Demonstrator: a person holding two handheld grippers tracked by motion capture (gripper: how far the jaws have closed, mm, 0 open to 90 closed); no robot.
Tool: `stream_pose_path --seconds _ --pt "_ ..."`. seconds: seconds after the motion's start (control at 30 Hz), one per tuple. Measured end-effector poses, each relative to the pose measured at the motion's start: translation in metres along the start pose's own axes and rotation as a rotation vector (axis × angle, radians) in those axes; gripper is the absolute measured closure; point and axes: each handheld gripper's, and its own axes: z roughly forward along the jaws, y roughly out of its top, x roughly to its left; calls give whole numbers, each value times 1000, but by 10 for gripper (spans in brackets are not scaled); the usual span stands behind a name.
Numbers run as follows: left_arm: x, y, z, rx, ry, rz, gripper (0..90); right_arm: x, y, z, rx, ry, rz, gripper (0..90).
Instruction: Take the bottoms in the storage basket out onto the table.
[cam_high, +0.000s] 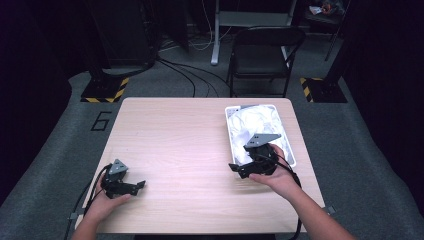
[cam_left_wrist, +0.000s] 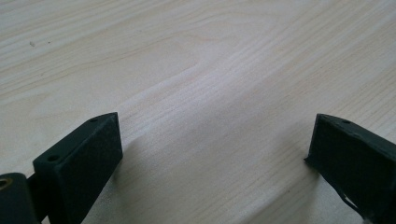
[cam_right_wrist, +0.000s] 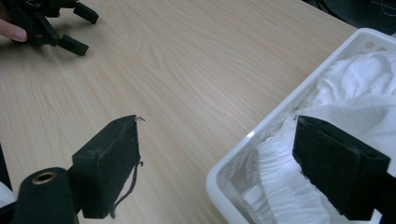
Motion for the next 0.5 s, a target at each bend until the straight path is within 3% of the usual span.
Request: stream_pose_path --seconds 0.5 --pt "0 0 0 0 0 0 26 -21 13 -4 0 -64 -2 133"
